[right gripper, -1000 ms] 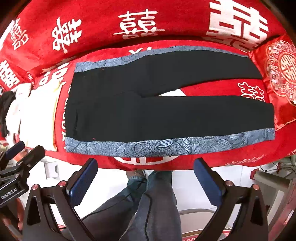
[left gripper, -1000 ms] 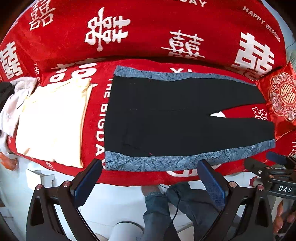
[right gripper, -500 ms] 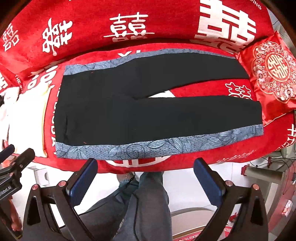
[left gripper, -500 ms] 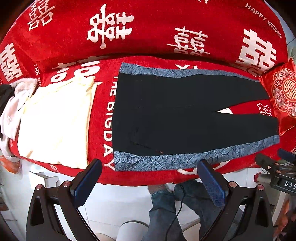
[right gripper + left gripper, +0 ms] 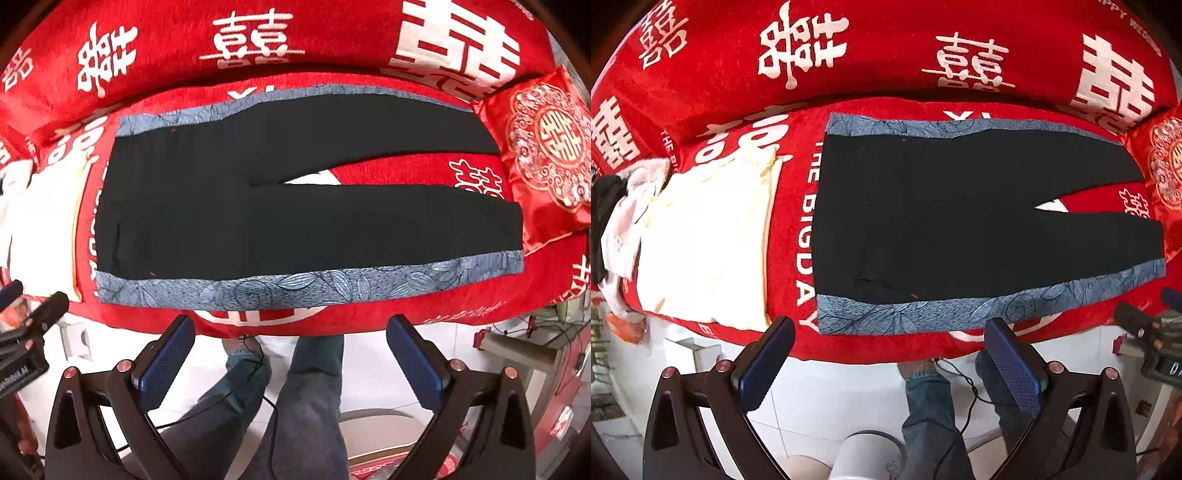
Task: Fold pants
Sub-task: 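Move both grippers toward the waistband of the black trousers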
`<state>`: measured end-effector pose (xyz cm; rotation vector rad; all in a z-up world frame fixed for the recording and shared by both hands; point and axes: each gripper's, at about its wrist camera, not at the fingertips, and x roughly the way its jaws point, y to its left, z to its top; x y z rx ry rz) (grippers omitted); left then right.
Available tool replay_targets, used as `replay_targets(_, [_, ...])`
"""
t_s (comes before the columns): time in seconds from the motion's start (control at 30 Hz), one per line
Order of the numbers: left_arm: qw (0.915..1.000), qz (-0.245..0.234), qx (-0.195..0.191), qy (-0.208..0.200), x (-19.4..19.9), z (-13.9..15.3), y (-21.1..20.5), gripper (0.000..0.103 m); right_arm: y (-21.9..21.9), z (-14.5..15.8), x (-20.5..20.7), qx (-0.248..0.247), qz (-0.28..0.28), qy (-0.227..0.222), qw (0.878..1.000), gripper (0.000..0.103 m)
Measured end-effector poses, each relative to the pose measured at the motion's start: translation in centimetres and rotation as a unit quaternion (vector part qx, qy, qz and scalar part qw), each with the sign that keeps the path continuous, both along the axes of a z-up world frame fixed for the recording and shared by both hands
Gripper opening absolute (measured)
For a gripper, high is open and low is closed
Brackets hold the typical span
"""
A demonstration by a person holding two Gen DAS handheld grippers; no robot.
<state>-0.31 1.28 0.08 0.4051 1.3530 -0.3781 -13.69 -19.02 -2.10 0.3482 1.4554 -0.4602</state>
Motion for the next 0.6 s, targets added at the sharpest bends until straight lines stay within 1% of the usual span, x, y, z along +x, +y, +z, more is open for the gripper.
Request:
replay_targets(0.1, [0.9998, 0.019, -0.004, 0.008, 0.0, -0.4, -0.8, 0.103, -0.7, -0.4, 0.1, 0.006, 0.012, 0.005, 1.0, 0.103])
replay_targets(0.3, [0.9994, 0.032, 0.004, 0.016, 0.1, -1.3, -2.3, 0.103, -2.0, -1.5, 0.5, 0.019, 0.025, 0.02, 0.999, 0.103])
replay_targets(0.47, [0.9994, 0.023, 0.02, 0.015, 0.1, -2.3, -3.7, 0.103, -2.9, -2.3, 0.9, 0.024, 0.023, 0.023, 0.999, 0.103])
replay_targets(0.6, [0.9988, 0.008, 0.046, 0.014, 0.1, -3.2, -4.5, 0.103, -3.2, -3.0, 1.0, 0.027, 0.019, 0.024, 0.999, 0.103])
